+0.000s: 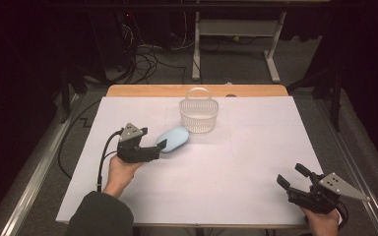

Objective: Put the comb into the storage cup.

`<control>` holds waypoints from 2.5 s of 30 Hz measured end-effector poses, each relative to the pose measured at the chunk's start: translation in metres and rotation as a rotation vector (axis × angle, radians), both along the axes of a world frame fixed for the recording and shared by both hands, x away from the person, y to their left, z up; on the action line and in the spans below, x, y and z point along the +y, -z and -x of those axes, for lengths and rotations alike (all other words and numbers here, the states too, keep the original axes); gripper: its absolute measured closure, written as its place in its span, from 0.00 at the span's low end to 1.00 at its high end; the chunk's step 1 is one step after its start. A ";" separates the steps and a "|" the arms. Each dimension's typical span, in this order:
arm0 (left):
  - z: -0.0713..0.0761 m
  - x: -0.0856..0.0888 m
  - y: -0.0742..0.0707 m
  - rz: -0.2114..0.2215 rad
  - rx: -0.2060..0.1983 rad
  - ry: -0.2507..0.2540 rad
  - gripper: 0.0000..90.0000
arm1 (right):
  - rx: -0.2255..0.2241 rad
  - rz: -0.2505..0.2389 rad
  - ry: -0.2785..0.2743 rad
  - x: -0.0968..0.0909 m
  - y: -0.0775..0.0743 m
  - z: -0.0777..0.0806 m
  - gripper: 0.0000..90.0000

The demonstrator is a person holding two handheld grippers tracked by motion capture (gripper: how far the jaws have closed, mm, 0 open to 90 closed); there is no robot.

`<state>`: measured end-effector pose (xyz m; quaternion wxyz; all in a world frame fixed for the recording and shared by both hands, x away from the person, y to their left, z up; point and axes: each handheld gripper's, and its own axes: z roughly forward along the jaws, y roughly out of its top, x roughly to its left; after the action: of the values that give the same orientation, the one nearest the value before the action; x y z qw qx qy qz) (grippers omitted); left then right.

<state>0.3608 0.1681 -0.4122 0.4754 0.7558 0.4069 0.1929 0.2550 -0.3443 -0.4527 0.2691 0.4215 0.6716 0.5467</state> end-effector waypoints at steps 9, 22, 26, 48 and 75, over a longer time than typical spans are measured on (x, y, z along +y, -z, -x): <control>-0.009 -0.001 -0.003 -0.064 0.030 -0.017 0.15 | 0.001 0.001 0.000 -0.001 0.000 0.000 0.21; -0.014 -0.002 -0.002 -0.133 0.063 -0.031 0.16 | -0.004 0.003 -0.003 -0.001 -0.001 0.000 0.21; -0.017 -0.003 -0.002 -0.187 0.095 -0.034 0.15 | -0.003 0.002 -0.002 -0.001 -0.001 0.001 0.21; -0.036 -0.009 -0.002 -0.331 0.264 0.016 0.16 | 0.000 0.019 -0.007 -0.001 -0.001 0.001 0.22; -0.054 -0.016 0.015 -0.462 0.495 0.084 0.16 | 0.011 0.022 -0.003 -0.002 0.000 0.000 0.23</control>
<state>0.4151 0.1516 -0.4270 0.1862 0.8834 0.4240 0.0710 0.2547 -0.3463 -0.4531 0.2691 0.4204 0.6798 0.5373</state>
